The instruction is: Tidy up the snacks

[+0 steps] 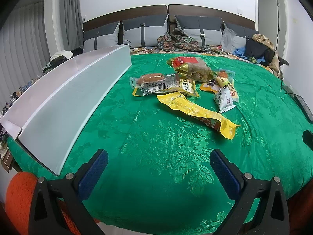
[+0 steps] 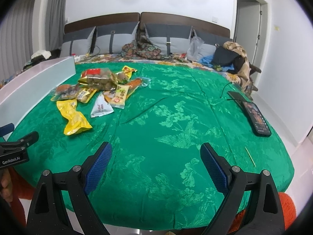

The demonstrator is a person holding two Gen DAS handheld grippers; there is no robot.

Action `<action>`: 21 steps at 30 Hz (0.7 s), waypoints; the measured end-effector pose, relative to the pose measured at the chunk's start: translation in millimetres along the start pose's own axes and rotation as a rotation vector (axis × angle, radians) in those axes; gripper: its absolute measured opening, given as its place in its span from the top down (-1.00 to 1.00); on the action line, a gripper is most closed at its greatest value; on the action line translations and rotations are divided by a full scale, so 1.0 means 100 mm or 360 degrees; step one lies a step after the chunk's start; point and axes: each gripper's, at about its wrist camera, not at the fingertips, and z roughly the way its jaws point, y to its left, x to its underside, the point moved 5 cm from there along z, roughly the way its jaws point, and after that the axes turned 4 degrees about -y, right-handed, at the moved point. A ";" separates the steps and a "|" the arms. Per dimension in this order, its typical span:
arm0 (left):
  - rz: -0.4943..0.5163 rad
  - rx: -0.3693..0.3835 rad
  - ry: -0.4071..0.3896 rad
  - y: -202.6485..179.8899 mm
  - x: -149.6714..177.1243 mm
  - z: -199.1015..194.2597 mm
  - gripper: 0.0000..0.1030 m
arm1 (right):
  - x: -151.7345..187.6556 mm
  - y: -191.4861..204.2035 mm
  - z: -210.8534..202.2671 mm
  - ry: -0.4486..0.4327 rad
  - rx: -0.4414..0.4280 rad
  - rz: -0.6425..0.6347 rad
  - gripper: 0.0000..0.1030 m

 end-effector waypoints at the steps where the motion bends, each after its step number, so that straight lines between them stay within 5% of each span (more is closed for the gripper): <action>1: -0.0001 0.0001 0.0003 0.00 0.00 0.00 -0.99 | 0.01 0.00 0.00 0.0003 -0.0001 -0.0003 -0.82; 12: 0.0000 0.0023 0.0091 -0.07 0.08 0.25 -0.99 | 0.04 -0.01 0.05 0.0041 -0.0017 0.0022 -0.82; 21: 0.0024 0.0054 0.0187 -0.12 0.22 0.38 -0.99 | 0.20 -0.03 0.30 0.0210 -0.0030 0.0055 -0.82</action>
